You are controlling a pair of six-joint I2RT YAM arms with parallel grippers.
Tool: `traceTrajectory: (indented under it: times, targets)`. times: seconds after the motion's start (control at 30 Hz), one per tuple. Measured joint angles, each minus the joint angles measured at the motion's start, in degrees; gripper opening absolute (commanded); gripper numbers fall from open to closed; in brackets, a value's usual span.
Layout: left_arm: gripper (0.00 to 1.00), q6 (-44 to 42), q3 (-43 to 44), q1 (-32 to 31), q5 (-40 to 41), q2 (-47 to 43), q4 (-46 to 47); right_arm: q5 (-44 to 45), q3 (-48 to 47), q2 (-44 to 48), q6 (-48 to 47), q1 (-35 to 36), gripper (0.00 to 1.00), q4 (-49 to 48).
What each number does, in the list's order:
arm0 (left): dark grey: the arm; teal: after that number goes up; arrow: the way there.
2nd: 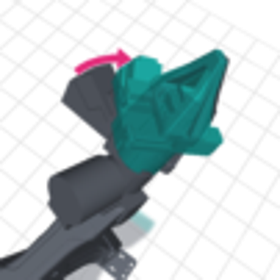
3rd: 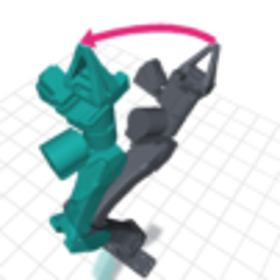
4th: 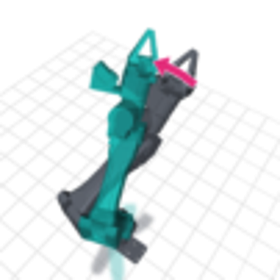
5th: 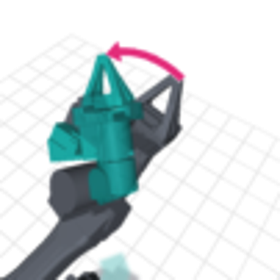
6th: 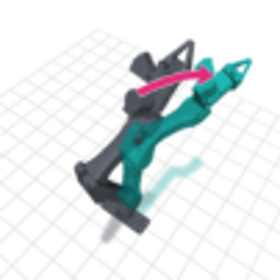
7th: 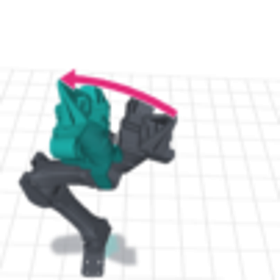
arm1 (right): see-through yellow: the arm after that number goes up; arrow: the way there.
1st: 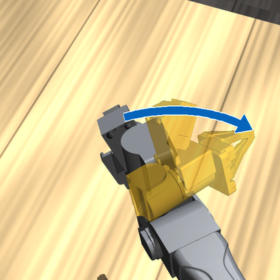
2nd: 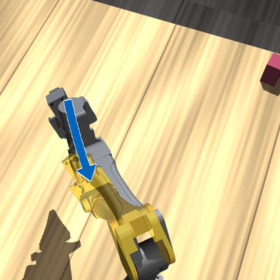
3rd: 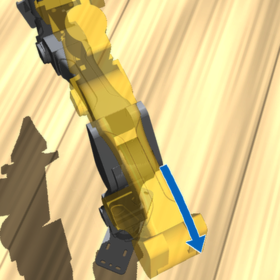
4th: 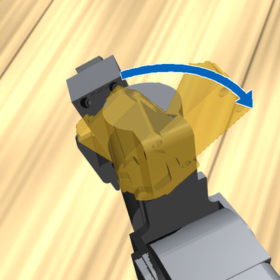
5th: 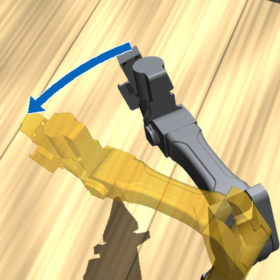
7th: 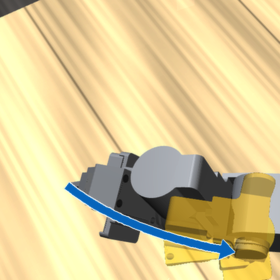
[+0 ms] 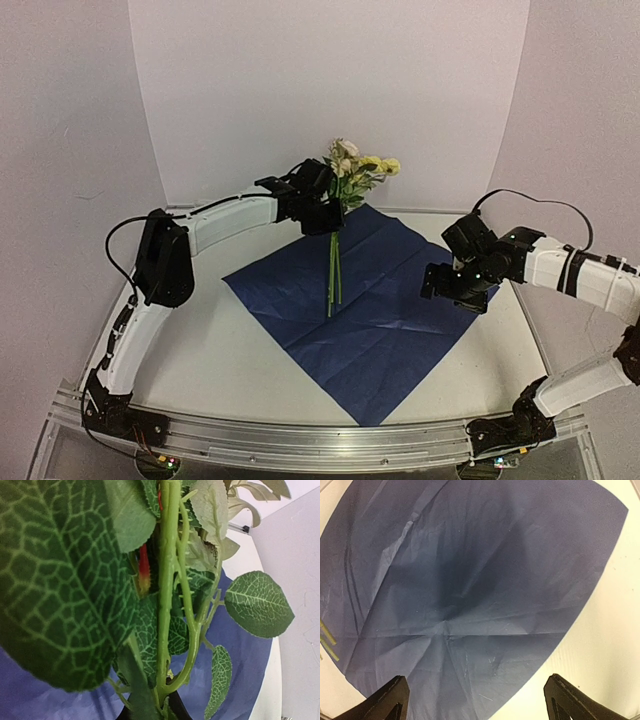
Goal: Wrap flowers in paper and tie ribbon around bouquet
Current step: Place the fake flower on the flattened wrapping paper.
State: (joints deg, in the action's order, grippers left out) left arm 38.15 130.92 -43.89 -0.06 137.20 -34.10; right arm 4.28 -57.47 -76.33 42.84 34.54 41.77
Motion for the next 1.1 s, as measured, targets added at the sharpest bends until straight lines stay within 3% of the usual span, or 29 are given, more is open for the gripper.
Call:
traceTrajectory:
  times: [0.63,0.73,0.93,1.1]
  targets:
    - [0.01,7.01,6.67,-0.73,-12.49,13.26,14.15,0.77,1.62,0.78,0.21,0.00,0.97,3.33]
    - [0.09,7.44,7.03,-0.73,-14.10,14.69,16.34,0.62,1.62,-0.31,0.19,0.00,0.97,3.33]
    - [0.54,8.59,7.50,-0.73,-16.58,16.75,19.01,0.54,1.61,-1.48,-0.03,0.00,0.98,3.35]
    - [0.65,8.67,5.89,-0.54,-16.29,15.79,21.63,0.52,1.47,-2.51,-0.71,0.00,0.98,3.35]
